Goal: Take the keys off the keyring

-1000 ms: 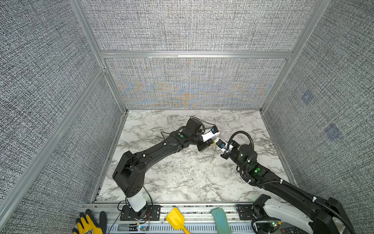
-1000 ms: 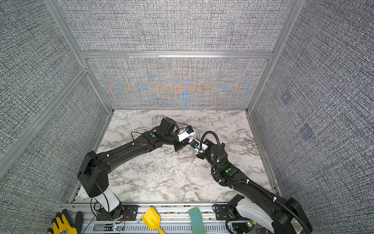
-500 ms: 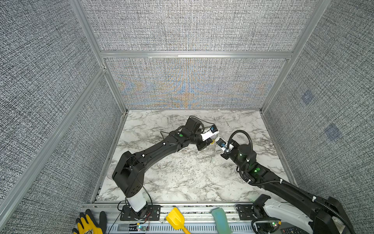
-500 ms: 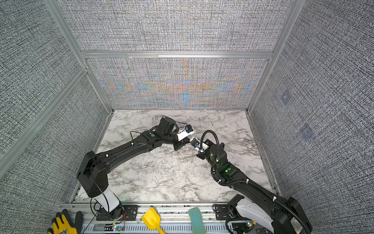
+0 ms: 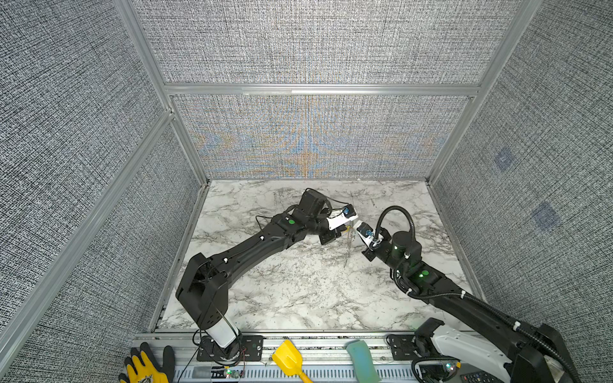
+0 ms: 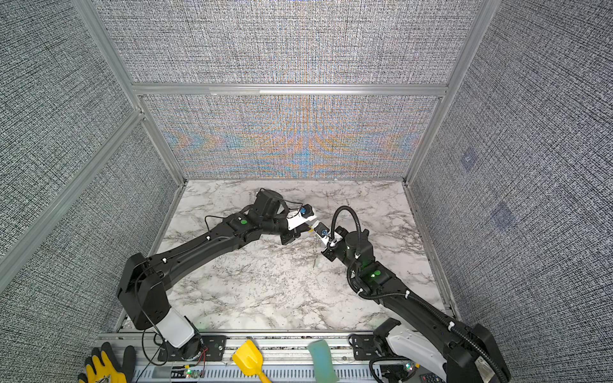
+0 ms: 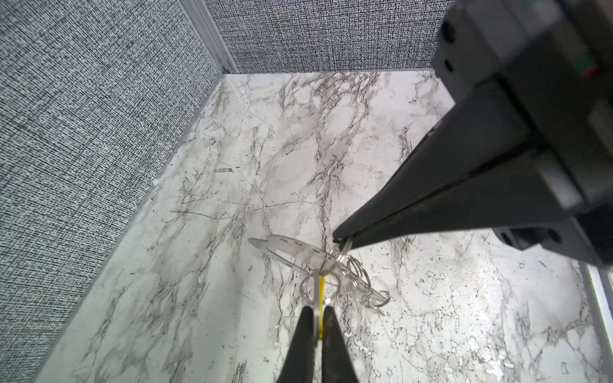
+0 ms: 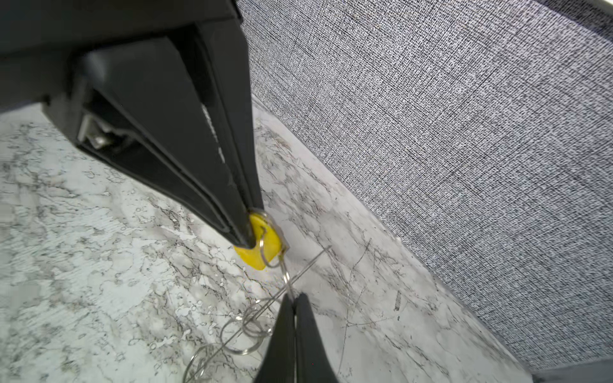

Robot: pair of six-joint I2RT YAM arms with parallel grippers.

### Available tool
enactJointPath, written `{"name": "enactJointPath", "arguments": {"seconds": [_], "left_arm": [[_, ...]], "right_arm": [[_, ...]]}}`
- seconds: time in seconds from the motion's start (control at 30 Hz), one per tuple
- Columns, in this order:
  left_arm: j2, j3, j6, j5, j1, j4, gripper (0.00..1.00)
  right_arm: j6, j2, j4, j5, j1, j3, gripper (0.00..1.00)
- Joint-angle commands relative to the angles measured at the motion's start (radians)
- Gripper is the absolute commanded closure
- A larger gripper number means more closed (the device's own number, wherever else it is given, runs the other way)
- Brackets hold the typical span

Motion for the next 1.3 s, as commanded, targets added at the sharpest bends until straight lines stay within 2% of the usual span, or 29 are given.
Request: {"name": "enactJointPath", "arguments": {"seconds": [0.0, 0.27, 1.0, 1.27], "left_arm": [[-0.041, -0.031, 0.034, 0.014, 0.001, 0.075, 1.0], [-0.072, -0.04, 0.043, 0.05, 0.0, 0.084, 1.0], [-0.085, -0.029, 0.104, 0.044, -0.002, 0.032, 1.0], [-0.092, -0.025, 0.163, 0.045, -0.002, -0.005, 1.0]], "right_arm": [[0.058, -0.008, -0.029, -0.049, -0.014, 0.005, 1.0], [0.092, -0.031, -0.039, -0.103, -0.023, 0.004, 1.0], [0.095, -0.068, -0.057, -0.168, -0.04, 0.003, 1.0], [0.101, -0.086, -0.07, -0.207, -0.064, 0.004, 1.0]]}}
